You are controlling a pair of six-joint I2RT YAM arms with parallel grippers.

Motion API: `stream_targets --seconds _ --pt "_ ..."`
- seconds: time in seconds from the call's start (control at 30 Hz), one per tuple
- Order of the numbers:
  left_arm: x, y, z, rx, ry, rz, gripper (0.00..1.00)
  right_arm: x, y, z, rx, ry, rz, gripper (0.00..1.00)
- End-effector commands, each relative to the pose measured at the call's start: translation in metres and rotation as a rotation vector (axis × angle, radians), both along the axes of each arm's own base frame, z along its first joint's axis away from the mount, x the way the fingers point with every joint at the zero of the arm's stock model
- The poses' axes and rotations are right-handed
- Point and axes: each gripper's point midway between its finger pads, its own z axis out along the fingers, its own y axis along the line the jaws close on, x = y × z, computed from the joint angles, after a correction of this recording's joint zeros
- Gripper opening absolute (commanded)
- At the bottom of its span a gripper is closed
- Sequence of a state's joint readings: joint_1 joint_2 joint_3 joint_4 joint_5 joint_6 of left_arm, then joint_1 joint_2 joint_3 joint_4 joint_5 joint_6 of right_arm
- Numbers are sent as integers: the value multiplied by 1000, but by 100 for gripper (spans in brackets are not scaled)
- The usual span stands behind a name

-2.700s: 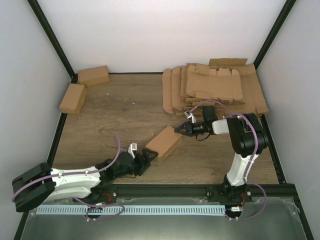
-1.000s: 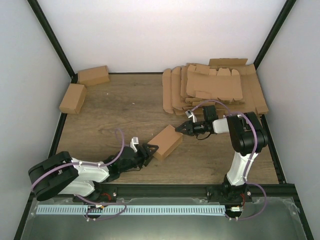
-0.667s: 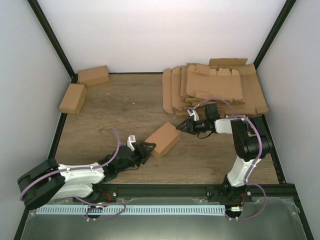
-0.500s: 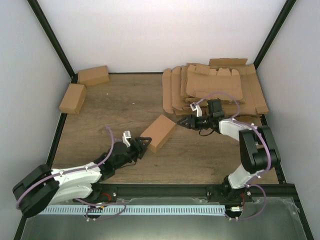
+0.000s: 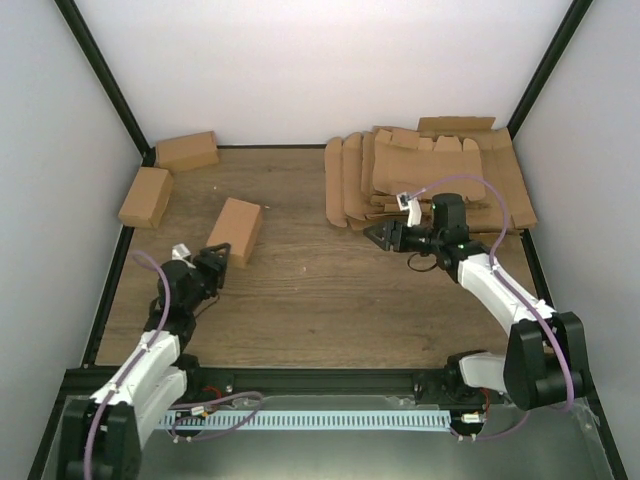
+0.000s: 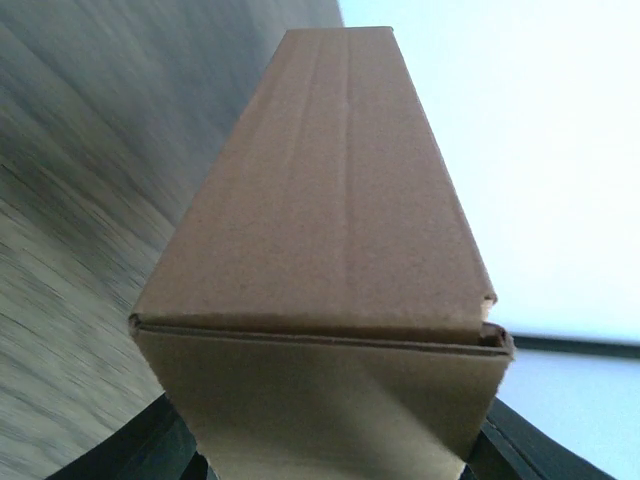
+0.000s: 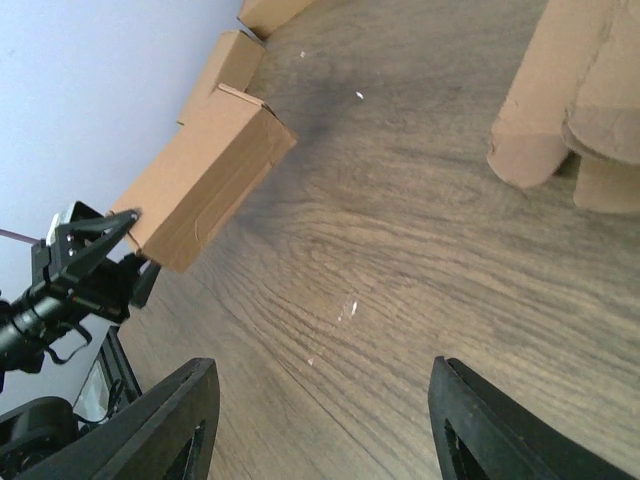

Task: Fold the paper box

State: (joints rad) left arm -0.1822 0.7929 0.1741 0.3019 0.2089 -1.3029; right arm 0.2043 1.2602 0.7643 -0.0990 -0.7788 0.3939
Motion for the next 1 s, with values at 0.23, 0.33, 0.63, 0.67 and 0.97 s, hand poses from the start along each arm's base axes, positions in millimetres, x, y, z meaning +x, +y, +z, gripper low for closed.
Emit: stream_targets --seconds 0.23,0.33,0.63,0.67,0.97 --pt "38 63 -18 115 83 14 35 -11 -6 -18 -10 63 -26 59" --pt "47 69 -24 118 105 21 35 -13 -7 -20 -15 66 -27 59" --pt "67 103 -33 100 140 106 36 -23 -10 -35 -25 84 -32 59" --pt "69 107 -34 99 147 118 36 -24 -10 -36 -25 86 -33 59" --pt "106 143 -34 35 146 230 35 -32 -12 -35 -32 75 -31 59"
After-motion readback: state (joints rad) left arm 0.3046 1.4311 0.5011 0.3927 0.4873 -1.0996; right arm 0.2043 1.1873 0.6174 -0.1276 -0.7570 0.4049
